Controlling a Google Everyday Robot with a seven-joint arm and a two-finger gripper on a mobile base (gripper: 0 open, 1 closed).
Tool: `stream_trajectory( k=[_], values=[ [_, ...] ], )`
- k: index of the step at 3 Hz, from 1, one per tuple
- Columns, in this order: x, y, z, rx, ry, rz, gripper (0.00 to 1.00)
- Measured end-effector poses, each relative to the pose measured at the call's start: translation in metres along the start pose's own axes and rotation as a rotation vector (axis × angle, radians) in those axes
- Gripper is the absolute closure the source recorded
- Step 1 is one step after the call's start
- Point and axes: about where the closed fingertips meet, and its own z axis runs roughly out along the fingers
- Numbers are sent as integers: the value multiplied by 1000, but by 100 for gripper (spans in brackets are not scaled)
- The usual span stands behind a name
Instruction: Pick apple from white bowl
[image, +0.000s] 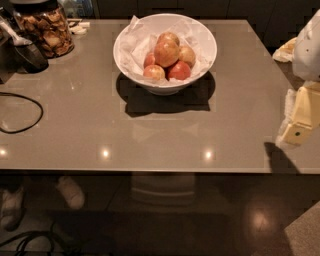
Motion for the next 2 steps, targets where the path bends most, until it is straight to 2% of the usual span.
stream_trajectory(
  k=[1,2],
  values=[
    [-19,-27,4,-2,26,-18,0],
    [-35,-34,-1,19,11,-44,0]
  ],
)
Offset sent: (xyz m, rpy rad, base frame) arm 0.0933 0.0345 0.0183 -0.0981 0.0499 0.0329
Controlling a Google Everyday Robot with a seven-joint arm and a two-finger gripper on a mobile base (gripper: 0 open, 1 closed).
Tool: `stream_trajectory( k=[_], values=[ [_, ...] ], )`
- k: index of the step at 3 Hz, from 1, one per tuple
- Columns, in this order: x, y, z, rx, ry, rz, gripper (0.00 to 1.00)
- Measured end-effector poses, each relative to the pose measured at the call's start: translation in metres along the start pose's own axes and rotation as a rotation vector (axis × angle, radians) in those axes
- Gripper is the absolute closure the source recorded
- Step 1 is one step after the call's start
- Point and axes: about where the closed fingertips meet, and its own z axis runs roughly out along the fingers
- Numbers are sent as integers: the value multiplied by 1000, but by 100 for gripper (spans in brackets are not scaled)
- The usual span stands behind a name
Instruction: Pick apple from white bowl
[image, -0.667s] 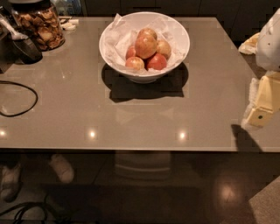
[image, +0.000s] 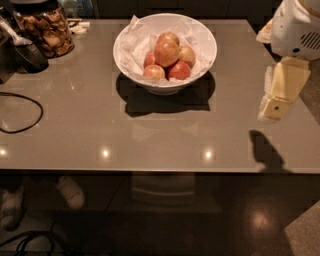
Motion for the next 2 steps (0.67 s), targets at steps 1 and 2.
stream_trajectory(
  k=[1,2],
  values=[
    [-4,-2,-2,15,-17,1,0],
    [-36,-23,-1,3,-66,-6,0]
  ],
)
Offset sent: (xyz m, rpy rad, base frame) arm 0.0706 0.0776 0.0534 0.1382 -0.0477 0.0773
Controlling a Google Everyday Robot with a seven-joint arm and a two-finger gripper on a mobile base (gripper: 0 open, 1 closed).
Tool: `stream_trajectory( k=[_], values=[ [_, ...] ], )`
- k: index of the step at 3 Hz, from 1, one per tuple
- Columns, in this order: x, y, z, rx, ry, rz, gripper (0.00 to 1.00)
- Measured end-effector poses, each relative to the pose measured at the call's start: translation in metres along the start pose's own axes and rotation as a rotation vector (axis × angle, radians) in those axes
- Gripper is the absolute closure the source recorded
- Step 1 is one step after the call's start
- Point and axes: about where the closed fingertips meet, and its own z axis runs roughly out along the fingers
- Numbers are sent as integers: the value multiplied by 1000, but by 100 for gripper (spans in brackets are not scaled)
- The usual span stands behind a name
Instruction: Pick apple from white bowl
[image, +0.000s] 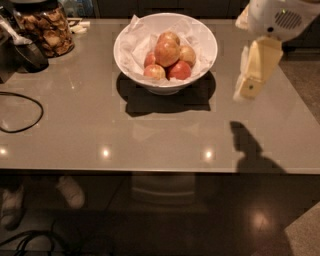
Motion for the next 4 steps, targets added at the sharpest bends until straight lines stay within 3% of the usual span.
stream_trajectory(
  k=[1,2,4],
  values=[
    [-70,-61,4,12,-52,-58,0],
    [-79,-69,1,40,-77,-63,0],
    [-102,-95,21,28,-151,-25,0]
  ],
)
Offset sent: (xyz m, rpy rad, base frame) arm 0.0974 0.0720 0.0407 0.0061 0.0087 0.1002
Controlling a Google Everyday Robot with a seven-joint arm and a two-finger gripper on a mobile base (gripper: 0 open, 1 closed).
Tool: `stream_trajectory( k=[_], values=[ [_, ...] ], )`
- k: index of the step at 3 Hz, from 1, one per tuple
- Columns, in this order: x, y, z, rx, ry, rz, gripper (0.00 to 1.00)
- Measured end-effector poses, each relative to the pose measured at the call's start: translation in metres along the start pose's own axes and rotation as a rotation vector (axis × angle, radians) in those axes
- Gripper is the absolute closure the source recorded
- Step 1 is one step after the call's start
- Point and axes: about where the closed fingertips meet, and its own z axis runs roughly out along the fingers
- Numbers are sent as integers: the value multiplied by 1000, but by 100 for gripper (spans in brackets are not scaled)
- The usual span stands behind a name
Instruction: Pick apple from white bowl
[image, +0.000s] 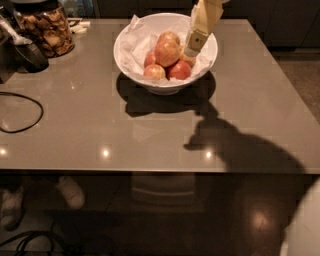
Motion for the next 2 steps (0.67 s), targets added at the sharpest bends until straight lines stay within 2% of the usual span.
stream_trajectory(
  k=[1,2],
  values=[
    [-12,-20,14,-10,-22,4,2],
    [-16,-34,24,-16,-36,17,17]
  ],
)
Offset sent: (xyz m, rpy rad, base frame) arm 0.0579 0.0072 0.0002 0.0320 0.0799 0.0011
